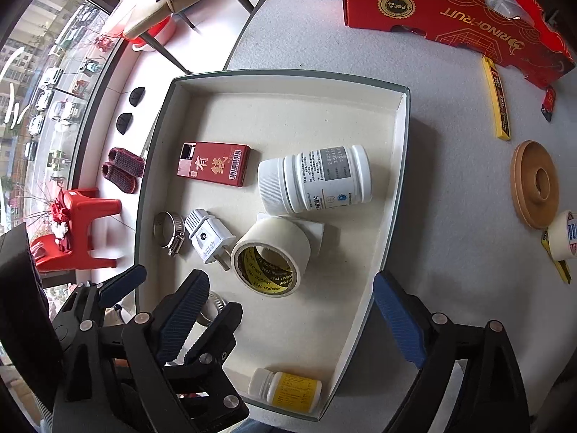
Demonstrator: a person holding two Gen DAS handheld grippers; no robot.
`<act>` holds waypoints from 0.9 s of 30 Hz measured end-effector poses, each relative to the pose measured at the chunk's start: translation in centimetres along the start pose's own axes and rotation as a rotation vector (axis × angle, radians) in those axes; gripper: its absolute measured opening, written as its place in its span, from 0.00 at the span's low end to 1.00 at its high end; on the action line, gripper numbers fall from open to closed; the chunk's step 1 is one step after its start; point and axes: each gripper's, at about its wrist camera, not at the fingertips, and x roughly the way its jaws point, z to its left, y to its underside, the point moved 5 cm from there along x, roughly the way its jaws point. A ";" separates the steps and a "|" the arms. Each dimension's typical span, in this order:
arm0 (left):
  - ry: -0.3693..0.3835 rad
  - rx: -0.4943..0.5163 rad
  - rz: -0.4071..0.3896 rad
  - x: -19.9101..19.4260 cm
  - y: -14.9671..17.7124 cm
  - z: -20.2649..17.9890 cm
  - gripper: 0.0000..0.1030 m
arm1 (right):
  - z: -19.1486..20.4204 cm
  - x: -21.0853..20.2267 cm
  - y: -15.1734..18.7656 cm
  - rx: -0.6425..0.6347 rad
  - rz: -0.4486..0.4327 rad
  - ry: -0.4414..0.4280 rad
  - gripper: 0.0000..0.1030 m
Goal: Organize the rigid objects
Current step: 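Open both tools and move them toward the brown ring and white block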
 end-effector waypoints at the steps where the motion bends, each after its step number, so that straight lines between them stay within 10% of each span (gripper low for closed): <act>1: 0.008 -0.003 0.008 0.0 0.2 -0.1 1.00 | -0.5 -0.5 0.5 0.010 -0.014 0.002 0.91; 16: 0.125 0.165 0.089 0.3 3.2 -8.3 1.00 | -16.9 -0.6 16.2 0.313 0.060 0.151 0.91; 27: 0.160 0.061 0.050 0.0 -1.4 -15.2 1.00 | -19.7 1.3 15.9 0.693 0.045 -0.036 0.91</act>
